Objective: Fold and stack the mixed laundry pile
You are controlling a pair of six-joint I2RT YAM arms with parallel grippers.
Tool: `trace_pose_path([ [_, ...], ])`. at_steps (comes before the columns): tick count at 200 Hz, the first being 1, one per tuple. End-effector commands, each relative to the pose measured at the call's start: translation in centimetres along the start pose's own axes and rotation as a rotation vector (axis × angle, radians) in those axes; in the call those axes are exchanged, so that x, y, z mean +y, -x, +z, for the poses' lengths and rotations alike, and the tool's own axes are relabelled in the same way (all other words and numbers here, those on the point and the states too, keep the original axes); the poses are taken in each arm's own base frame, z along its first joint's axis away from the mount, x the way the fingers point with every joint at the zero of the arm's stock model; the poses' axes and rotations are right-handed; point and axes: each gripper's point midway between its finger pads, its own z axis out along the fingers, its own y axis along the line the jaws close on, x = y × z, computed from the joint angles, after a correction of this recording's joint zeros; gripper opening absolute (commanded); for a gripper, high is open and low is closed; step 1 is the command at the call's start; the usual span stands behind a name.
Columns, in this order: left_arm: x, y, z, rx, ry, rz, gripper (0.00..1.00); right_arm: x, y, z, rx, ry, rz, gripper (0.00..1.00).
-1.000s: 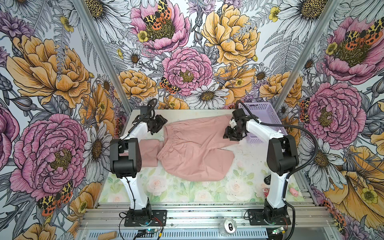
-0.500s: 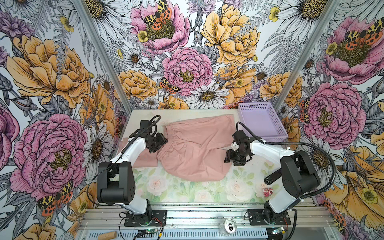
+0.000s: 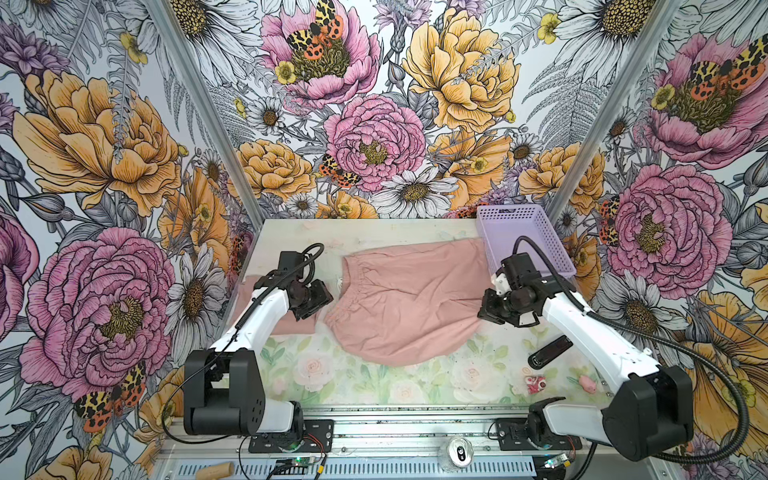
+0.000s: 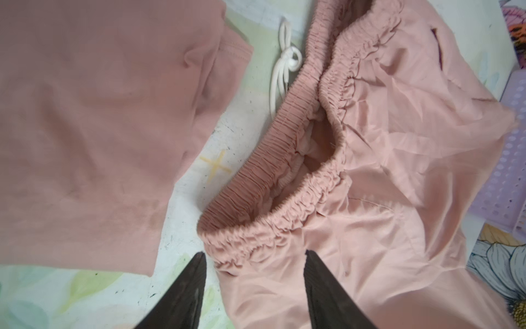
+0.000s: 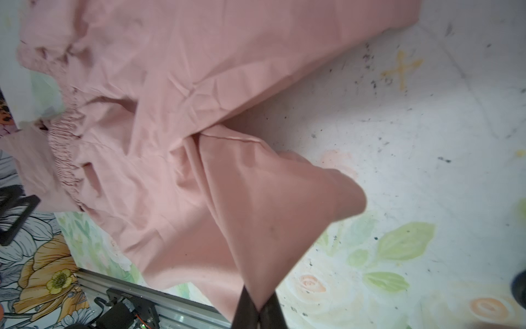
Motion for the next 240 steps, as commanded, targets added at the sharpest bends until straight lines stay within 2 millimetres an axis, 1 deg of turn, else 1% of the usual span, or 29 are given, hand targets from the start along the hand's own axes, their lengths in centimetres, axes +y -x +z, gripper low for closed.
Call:
trace_pose_path([
  [1, 0.3, -2.5, 1.2, 0.079, 0.037, 0.097, 0.57, 0.2, -0.7, -1.3, 0.052, -0.01, -0.001, 0.0],
  [17, -0.2, -3.7, 2.3, 0.116, 0.043, 0.16, 0.57, 0.5, -0.2, -1.1, 0.056, -0.011, 0.002, 0.0],
  [49, -3.3, -5.9, 3.5, 0.158, -0.013, 0.344, 0.57, 0.4, 0.5, -0.9, 0.049, -0.029, -0.015, 0.0],
  [63, -3.3, -6.9, 4.2, 0.191, -0.007, 0.371, 0.55, 0.4, 0.6, -0.8, 0.051, -0.031, -0.016, 0.0],
  [72, -2.7, -7.4, 4.7, 0.214, 0.01, 0.364, 0.51, 0.4, 0.5, -0.9, 0.05, -0.03, -0.016, 0.0],
  [83, -1.8, -7.6, 5.1, 0.228, 0.037, 0.344, 0.4, 0.4, 0.4, -1.0, 0.047, -0.029, -0.017, 0.0],
  [93, -1.5, -7.7, 5.2, 0.231, 0.043, 0.332, 0.27, 0.5, 0.3, -1.2, 0.044, -0.023, -0.016, 0.0],
  [99, -1.6, -7.5, 5.1, 0.224, 0.04, 0.325, 0.21, 0.5, 0.2, -1.2, 0.045, -0.017, -0.013, 0.0],
  [117, -2.6, -6.5, 4.1, 0.187, 0.004, 0.315, 0.0, 1.0, 0.3, -1.8, 0.044, 0.003, -0.012, 0.0],
  [143, -4.2, -4.6, 2.8, 0.143, -0.061, 0.306, 0.0, 2.0, 1.0, -2.2, 0.047, 0.027, -0.02, 0.0],
  [155, -4.8, -4.4, 2.5, 0.149, -0.086, 0.316, 0.0, 2.4, 1.4, -2.3, 0.045, 0.033, -0.026, 0.0],
  [185, -4.9, -4.2, 2.0, 0.148, -0.099, 0.32, 0.0, 2.8, 1.9, -2.6, 0.039, 0.04, -0.029, 0.0],
  [209, -5.1, -3.4, 0.7, 0.116, -0.133, 0.296, 0.0, 3.1, 2.2, -2.7, 0.037, 0.047, -0.032, 0.0],
  [225, -5.8, -2.3, -0.6, 0.073, -0.162, 0.281, 0.0, 3.8, 3.2, -3.1, 0.017, 0.056, -0.044, 0.0],
  [240, -6.5, -0.6, -1.5, 0.029, -0.177, 0.278, 0.0, 4.8, 5.0, -3.3, -0.007, 0.058, -0.074, 0.0],
])
